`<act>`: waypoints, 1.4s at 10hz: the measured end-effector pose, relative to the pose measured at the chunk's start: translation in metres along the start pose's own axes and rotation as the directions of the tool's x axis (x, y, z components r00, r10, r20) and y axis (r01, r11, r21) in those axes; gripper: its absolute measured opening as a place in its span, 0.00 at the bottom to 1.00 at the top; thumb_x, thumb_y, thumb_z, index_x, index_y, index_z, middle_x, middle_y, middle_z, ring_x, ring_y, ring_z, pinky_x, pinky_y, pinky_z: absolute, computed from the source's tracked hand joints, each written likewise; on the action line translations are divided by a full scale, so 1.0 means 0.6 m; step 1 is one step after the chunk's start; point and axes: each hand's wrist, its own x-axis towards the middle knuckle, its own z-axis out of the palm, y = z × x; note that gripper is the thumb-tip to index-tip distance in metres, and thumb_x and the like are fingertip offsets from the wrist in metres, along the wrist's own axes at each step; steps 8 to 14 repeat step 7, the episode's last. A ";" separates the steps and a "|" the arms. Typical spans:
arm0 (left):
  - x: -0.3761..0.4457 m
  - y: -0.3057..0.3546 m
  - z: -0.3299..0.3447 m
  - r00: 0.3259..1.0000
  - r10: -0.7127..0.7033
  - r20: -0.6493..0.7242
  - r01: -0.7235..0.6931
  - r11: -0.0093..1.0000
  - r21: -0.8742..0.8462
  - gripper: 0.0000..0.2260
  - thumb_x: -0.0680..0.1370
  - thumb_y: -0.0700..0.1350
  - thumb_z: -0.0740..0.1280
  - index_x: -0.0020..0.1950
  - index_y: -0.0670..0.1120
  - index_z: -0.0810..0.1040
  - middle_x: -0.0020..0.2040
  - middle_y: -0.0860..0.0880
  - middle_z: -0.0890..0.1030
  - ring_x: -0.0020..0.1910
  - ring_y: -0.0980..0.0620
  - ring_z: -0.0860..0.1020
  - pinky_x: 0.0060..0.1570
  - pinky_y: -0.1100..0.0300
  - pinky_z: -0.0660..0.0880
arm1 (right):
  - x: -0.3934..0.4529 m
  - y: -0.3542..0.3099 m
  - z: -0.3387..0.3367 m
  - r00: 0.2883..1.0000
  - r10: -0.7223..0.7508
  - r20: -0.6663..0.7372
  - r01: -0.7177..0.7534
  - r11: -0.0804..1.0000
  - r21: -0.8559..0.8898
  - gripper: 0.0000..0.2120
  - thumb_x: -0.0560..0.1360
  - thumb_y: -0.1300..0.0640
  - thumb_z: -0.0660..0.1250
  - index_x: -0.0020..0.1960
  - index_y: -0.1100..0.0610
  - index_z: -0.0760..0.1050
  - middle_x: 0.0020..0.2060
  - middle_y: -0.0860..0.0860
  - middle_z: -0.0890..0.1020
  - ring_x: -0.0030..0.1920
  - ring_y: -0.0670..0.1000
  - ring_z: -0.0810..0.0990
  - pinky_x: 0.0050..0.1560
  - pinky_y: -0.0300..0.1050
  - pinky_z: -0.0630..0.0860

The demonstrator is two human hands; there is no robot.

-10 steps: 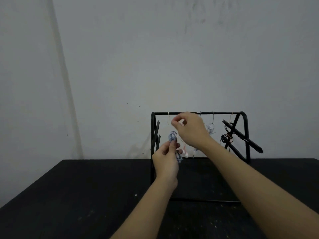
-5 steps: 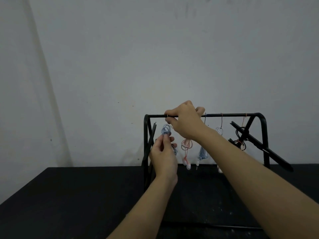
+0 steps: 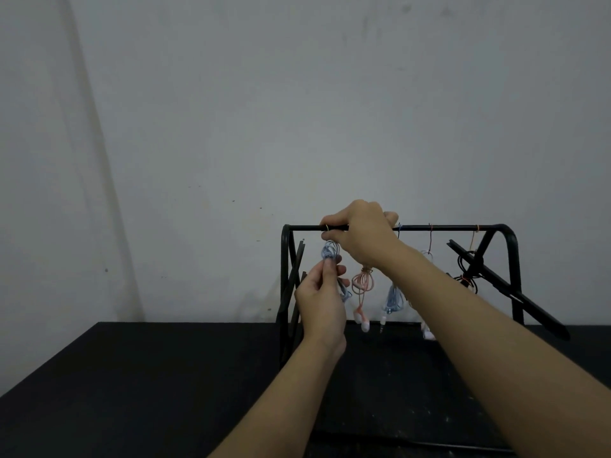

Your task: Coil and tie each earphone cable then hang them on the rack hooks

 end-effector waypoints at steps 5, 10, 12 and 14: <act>0.013 -0.014 -0.026 0.999 -0.015 -0.032 0.020 0.986 0.163 0.10 0.80 0.49 0.60 0.58 0.52 0.77 0.52 0.54 0.80 0.52 0.60 0.76 0.41 0.68 0.67 | -0.007 0.001 0.008 0.998 -0.017 0.057 0.021 0.997 -0.070 0.10 0.79 0.49 0.60 0.55 0.42 0.78 0.48 0.46 0.81 0.61 0.52 0.63 0.54 0.53 0.57; 0.005 -0.018 -0.028 0.999 -0.045 -0.001 0.045 0.995 0.089 0.14 0.80 0.48 0.60 0.65 0.50 0.73 0.53 0.58 0.78 0.52 0.62 0.75 0.48 0.68 0.68 | -0.010 0.003 0.003 0.998 -0.009 0.064 0.018 0.989 -0.145 0.15 0.79 0.47 0.60 0.65 0.38 0.70 0.56 0.45 0.78 0.66 0.51 0.60 0.61 0.55 0.55; 0.005 -0.018 -0.028 0.999 -0.045 -0.001 0.045 0.995 0.089 0.14 0.80 0.48 0.60 0.65 0.50 0.73 0.53 0.58 0.78 0.52 0.62 0.75 0.48 0.68 0.68 | -0.010 0.003 0.003 0.998 -0.009 0.064 0.018 0.989 -0.145 0.15 0.79 0.47 0.60 0.65 0.38 0.70 0.56 0.45 0.78 0.66 0.51 0.60 0.61 0.55 0.55; 0.005 -0.018 -0.028 0.999 -0.045 -0.001 0.045 0.995 0.089 0.14 0.80 0.48 0.60 0.65 0.50 0.73 0.53 0.58 0.78 0.52 0.62 0.75 0.48 0.68 0.68 | -0.010 0.003 0.003 0.998 -0.009 0.064 0.018 0.989 -0.145 0.15 0.79 0.47 0.60 0.65 0.38 0.70 0.56 0.45 0.78 0.66 0.51 0.60 0.61 0.55 0.55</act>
